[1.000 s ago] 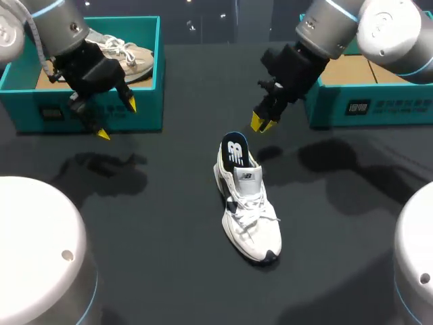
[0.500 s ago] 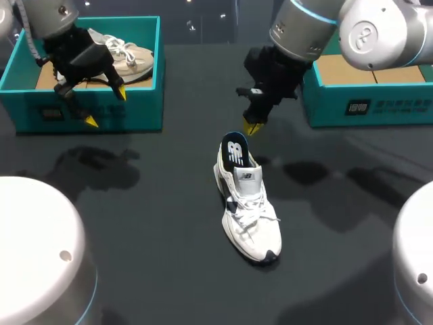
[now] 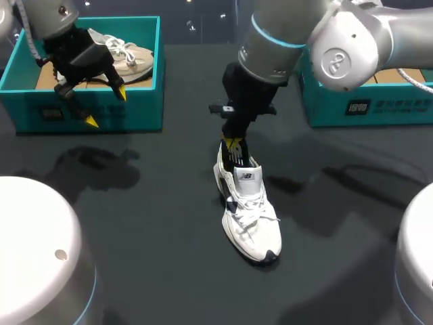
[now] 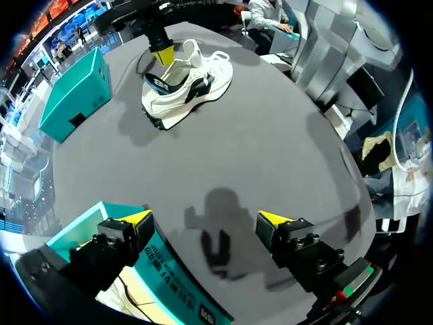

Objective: Take the shoe out of the shoebox, open the shoe tongue, remove and reinsert the insole, then place the shoe into the shoebox

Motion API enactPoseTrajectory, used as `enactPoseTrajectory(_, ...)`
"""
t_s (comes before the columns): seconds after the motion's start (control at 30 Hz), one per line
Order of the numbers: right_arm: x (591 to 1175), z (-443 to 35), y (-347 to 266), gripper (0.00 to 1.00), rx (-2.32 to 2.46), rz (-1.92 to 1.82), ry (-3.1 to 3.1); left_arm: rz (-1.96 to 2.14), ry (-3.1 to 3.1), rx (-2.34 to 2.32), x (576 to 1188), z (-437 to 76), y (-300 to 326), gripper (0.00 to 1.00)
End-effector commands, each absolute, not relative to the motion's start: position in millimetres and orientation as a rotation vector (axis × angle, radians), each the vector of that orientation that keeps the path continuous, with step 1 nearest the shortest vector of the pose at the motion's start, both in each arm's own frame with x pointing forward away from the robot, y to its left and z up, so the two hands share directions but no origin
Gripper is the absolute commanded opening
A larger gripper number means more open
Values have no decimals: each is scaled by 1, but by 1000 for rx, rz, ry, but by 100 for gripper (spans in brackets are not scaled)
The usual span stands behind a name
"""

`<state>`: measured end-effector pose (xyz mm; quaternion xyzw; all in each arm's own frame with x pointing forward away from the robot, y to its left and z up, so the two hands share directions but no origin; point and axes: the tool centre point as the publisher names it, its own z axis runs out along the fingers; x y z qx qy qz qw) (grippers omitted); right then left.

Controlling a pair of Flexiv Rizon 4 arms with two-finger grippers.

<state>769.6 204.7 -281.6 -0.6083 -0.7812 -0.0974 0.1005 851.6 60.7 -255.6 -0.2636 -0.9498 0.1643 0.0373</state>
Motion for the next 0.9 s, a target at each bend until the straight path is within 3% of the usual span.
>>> enactPoseTrajectory(0.03,766,-284,220,0,-1892,-190,-2406,501,-2915,-809,851,-255,61,100)
enactPoseTrajectory(0.9,775,-325,191,0,-2046,-192,-2563,501,-2915,-809,851,-255,61,100)
